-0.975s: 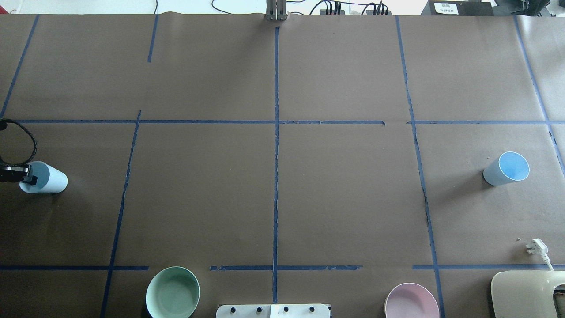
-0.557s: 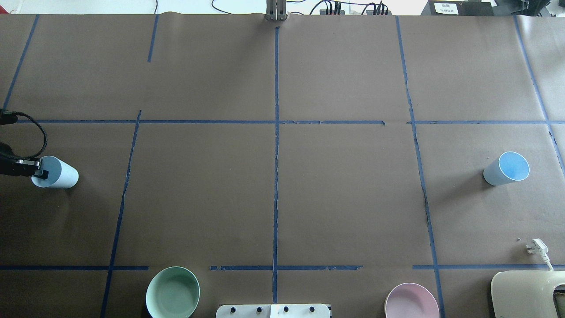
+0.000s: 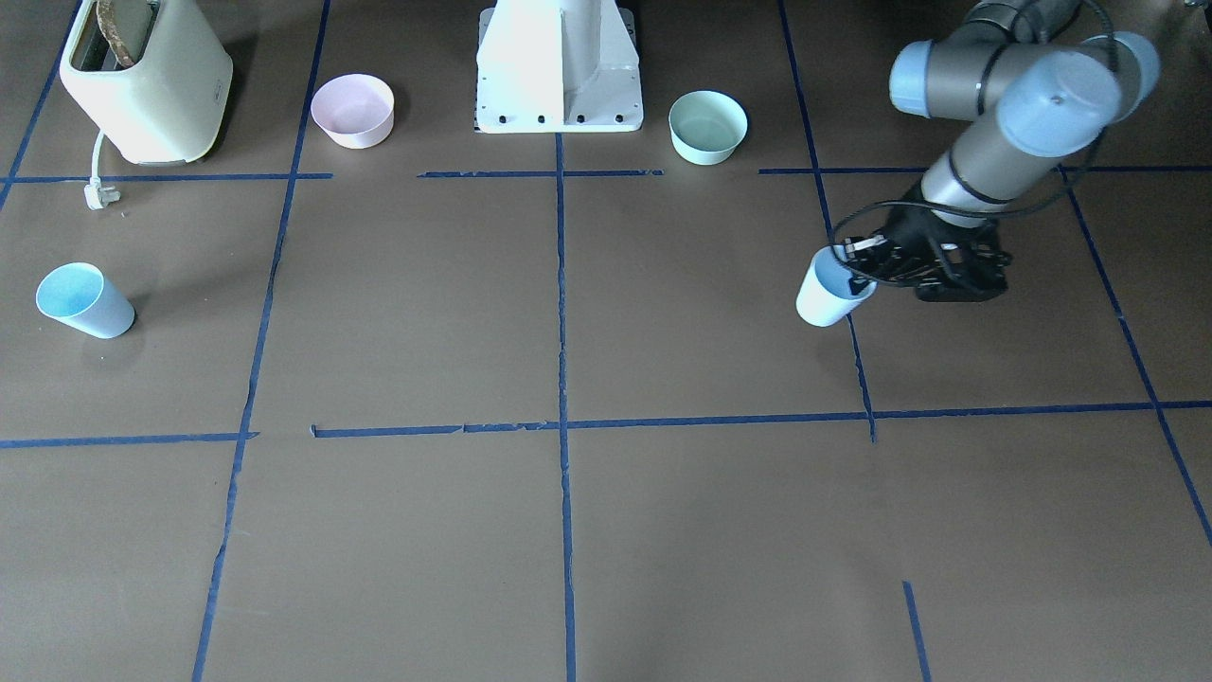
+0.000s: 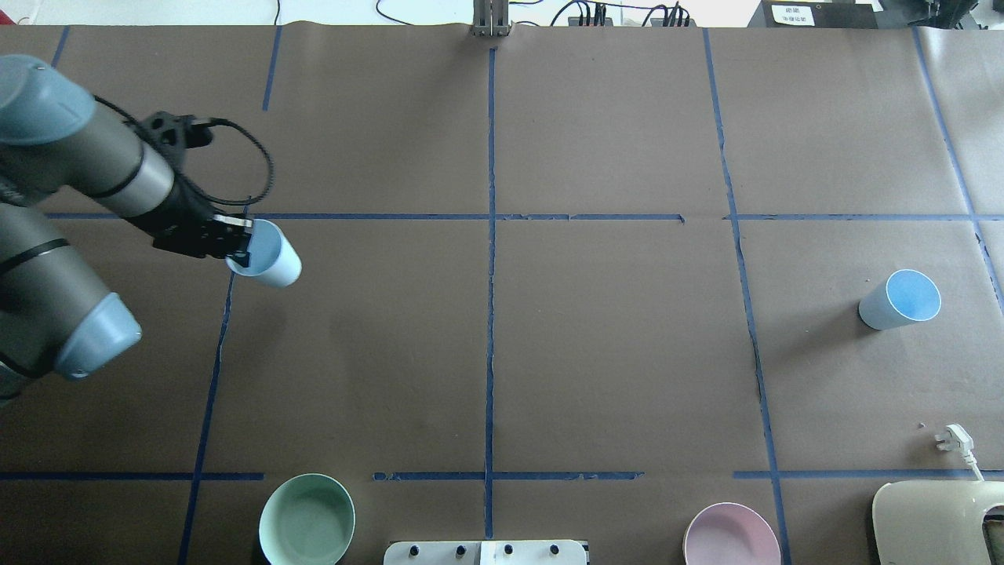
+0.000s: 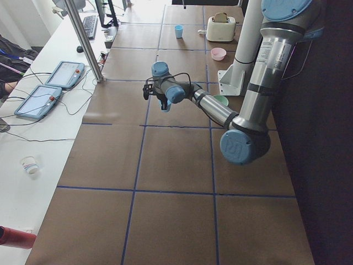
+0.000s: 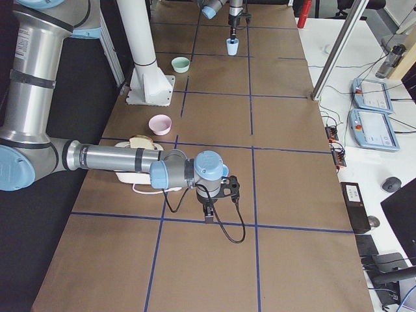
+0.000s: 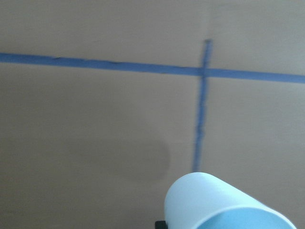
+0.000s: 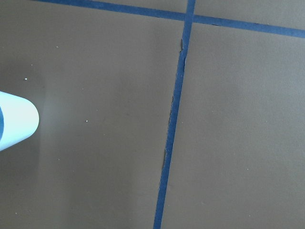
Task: Stack blue cups with both arms
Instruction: 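Carry the held blue cup with the left gripper to the table center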
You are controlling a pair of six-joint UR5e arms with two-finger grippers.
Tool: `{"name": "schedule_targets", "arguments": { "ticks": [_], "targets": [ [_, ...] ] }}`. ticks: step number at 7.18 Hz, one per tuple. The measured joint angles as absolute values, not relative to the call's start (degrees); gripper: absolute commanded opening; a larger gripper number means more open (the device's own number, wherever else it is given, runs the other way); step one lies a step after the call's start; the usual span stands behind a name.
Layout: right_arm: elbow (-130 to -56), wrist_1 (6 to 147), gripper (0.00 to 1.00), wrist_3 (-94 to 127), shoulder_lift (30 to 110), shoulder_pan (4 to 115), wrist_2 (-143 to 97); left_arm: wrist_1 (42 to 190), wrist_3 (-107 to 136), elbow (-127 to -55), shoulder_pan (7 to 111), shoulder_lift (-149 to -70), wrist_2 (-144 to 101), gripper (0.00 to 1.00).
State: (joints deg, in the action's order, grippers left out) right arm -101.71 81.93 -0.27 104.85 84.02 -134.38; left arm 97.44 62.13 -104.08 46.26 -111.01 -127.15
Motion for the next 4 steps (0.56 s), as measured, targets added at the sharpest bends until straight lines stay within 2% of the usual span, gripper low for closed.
{"name": "schedule_targets", "arguments": {
  "ticks": [1,3,4],
  "targets": [
    [-101.7,82.0,1.00,-0.3,104.8,84.0,-134.4,93.7,67.7,-102.6,41.5,-117.8,-124.6,0.00],
    [-101.5,82.0,1.00,-0.3,104.8,84.0,-134.4,92.2,78.2,-94.8,33.2,-130.3,-117.5,0.00],
    [-101.4,82.0,1.00,-0.3,104.8,84.0,-134.5,92.3,80.4,-91.2,31.0,-133.8,-115.3,0.08]
  ]
}}
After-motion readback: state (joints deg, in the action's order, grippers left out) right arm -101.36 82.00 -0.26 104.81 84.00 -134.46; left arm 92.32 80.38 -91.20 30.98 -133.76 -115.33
